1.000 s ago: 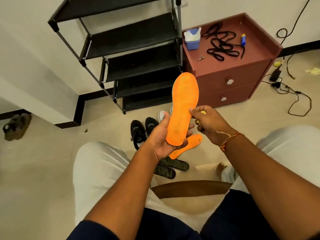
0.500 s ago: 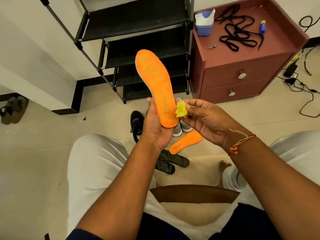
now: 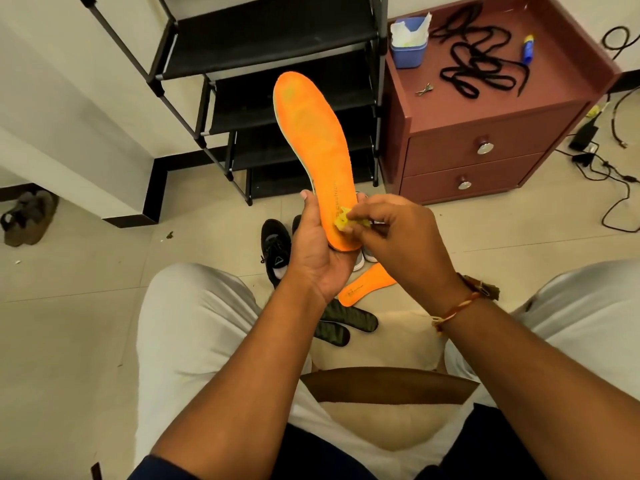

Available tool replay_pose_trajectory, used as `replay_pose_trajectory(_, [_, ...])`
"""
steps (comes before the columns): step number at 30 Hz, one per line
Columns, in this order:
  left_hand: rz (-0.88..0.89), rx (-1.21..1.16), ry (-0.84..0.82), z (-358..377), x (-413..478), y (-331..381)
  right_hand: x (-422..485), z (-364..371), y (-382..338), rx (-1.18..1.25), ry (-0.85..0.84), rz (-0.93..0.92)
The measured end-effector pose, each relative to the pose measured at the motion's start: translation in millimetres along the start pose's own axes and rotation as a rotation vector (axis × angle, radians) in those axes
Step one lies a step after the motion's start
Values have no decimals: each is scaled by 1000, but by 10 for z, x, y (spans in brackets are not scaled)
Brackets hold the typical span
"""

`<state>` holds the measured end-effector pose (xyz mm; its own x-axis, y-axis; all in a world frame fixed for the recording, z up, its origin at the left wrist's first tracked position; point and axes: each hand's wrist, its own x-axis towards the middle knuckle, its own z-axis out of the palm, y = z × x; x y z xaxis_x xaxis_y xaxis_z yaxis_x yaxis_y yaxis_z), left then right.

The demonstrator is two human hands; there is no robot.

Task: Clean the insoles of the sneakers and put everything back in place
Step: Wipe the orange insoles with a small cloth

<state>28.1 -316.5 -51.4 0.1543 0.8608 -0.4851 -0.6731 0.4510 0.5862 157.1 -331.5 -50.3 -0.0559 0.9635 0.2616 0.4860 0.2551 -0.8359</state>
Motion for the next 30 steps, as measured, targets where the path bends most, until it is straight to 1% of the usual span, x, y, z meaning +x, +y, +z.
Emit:
replay_pose_trajectory(3, [-1, -4, 3, 34, -39, -4, -32, 43, -28, -83, 11, -90])
replay_pose_trajectory(6, [3, 11, 3, 49, -68, -6, -49, 61, -83, -100, 22, -128])
replay_pose_trajectory(9, [-4, 32, -26, 31, -88, 27, -68, 41, -188, -44, -46, -175])
replay_pose_trajectory(12, [-9, 19, -31, 48, -98, 28, -80, 36, -258, -77, -110, -256])
replay_pose_trajectory(16, [28, -52, -53, 70, -80, 2, 39, -45, -80, -205, -2, -204])
replay_pose_trajectory(18, [46, -58, -58, 71, -65, 10, 58, -72, -50, -231, 18, -194])
replay_pose_trajectory(23, [47, 50, -58, 78, -91, 21, -79, -12, -300, -175, -141, -286])
replay_pose_trajectory(24, [45, 45, -63, 87, -98, 15, -64, -22, -287, -175, -129, -289])
replay_pose_trajectory(27, [38, -4, -85, 110, -102, -16, 37, -90, -131, -245, -11, -260])
replay_pose_trajectory(30, [40, -6, -86, 105, -85, -45, 51, -104, -82, -266, 67, -231])
